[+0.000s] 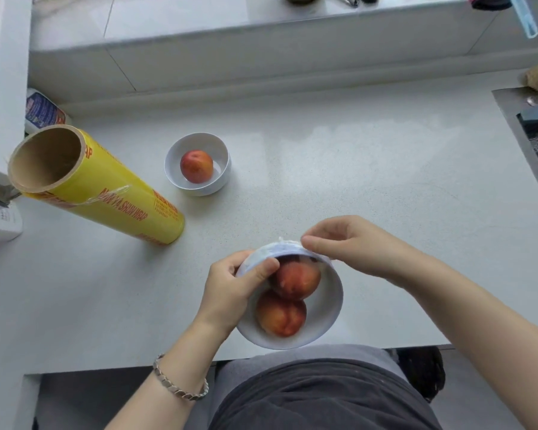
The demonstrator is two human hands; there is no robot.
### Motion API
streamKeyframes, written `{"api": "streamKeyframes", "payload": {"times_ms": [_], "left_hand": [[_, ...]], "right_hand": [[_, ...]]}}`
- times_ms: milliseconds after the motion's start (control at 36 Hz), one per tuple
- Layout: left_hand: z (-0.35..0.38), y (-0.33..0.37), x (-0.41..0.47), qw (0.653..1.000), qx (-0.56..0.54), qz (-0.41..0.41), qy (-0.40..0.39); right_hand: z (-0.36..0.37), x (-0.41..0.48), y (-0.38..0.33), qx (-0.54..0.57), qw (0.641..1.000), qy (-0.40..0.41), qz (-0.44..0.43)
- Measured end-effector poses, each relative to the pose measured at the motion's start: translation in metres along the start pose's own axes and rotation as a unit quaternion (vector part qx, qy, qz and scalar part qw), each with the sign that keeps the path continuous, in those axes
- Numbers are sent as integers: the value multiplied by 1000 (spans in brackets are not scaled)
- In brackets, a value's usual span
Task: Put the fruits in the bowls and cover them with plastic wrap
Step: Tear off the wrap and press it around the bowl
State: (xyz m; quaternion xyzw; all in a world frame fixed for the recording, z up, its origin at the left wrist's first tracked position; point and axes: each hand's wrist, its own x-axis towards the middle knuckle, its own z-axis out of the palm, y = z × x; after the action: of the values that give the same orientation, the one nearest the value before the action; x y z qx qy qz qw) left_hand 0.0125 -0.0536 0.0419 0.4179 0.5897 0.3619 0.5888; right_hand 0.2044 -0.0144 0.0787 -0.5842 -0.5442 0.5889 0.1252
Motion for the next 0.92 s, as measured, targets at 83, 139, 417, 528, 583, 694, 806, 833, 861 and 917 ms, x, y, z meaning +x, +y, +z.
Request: {"api": "streamKeyframes", "payload": {"times_ms": [83,139,417,528,583,694,806,833,861,917], "left_hand": [[-1,3,0,1000,16,15,-9],[-1,5,-1,999,22,17,-16],[-7,8,-5,996,53,36,-59],[-7,10,-5,995,56,45,-66],[-6,10,-5,996,52,46,-62],[-6,11,-4,997,42,42,-56],[-8,13,-2,997,43,43,-53],[-9,13,-2,996,46,42,-55],[-9,13,-1,996,51,40,-58],[-10,12,0,995,64,37,-65]], "right_hand": [[1,4,-9,-47,999,-16,-3],[1,6,-14,-70,997,-22,-11],[-1,6,-14,56,995,-74,37],[-2,9,-10,112,989,-59,72],[-2,10,-10,109,989,-61,83],[-5,11,-10,79,991,-45,96],[-5,10,-13,89,988,-66,110],[-5,11,-13,87,987,-76,110],[-4,11,-15,76,988,-81,106],[-2,11,-15,26,993,-79,81]]}}
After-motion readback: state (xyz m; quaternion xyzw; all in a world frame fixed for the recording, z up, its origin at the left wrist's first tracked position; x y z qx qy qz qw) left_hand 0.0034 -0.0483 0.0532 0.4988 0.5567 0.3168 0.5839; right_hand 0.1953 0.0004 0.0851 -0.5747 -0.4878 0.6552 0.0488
